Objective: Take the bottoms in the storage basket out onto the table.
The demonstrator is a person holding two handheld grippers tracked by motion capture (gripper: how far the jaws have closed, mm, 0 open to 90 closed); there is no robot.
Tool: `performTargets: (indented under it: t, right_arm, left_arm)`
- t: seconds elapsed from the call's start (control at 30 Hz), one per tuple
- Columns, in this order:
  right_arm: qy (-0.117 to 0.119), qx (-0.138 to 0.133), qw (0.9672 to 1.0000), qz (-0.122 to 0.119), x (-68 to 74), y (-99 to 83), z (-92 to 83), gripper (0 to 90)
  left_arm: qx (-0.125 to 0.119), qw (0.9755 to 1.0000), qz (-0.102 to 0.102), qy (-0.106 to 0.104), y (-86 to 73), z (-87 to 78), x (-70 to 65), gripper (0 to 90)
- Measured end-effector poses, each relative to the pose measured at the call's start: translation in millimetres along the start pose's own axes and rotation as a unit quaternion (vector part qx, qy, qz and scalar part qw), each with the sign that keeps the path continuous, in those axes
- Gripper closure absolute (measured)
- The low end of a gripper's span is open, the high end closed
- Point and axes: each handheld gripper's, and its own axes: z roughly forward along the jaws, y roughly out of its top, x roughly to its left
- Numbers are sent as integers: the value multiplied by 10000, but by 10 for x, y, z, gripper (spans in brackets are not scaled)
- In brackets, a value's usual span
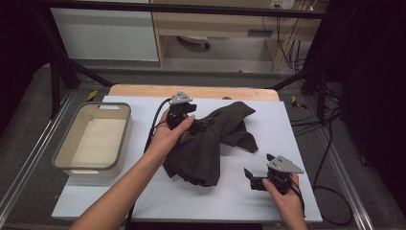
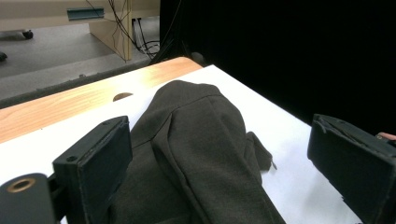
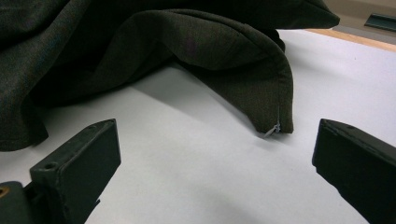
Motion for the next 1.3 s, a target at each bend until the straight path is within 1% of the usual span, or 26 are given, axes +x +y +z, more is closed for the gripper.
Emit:
performTargets:
  t: [0.03, 0.13, 0.23, 0.5, 0.67, 0.8, 0.9, 1.1, 1.3]
  right_arm:
    - [-1, 1, 10000, -6, 0, 0, 0, 17]
    - [-2, 5, 10000, 15, -1, 0, -1, 17]
    - [-12, -17, 10000, 9, -4, 2, -5, 17]
    - [-19, -5, 10000, 5, -6, 1, -5, 17]
    - [-13, 20, 10000, -39, 0, -1, 3, 17]
    - [-18, 24, 10000, -35, 2, -2, 5, 17]
    - [-13, 19, 10000, -41, 0, -1, 3, 18]
    - [-6, 4, 10000, -3, -4, 0, -2, 17]
    - [3, 10, 10000, -27, -1, 0, 4, 16]
  left_arm:
    - [7, 10000, 27, 8, 0, -3, -1, 63]
    - [-14, 10000, 12, -4, 2, -14, -8, 63]
    - [-46, 10000, 42, 20, 7, -25, -12, 62]
    - [-134, 9999, 32, 37, 28, -76, 1, 64]
    - [-132, 9999, 40, 18, 29, -122, 13, 60]
    - [-128, 9999, 32, 51, 15, -124, 22, 57]
    - [-120, 9999, 18, 37, 11, -129, 20, 59]
    - [-164, 9999, 22, 38, 21, -168, 16, 59]
    - [-203, 9998, 29, 54, 31, -228, 27, 59]
